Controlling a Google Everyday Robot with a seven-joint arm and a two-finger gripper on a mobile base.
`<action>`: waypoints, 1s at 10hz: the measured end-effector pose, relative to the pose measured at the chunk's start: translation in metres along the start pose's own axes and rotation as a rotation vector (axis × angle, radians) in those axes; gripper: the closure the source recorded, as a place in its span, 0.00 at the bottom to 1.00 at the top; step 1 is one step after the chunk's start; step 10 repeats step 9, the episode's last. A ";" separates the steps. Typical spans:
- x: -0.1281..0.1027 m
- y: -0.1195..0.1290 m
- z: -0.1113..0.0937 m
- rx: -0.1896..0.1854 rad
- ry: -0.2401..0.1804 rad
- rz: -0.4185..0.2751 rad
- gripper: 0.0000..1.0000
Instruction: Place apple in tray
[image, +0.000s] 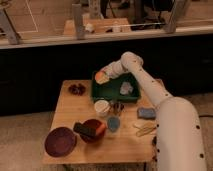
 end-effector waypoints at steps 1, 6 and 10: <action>0.010 -0.001 0.010 -0.014 -0.007 0.014 0.34; 0.032 -0.009 0.004 -0.032 -0.055 0.074 0.20; 0.027 -0.007 -0.004 -0.048 -0.078 0.053 0.20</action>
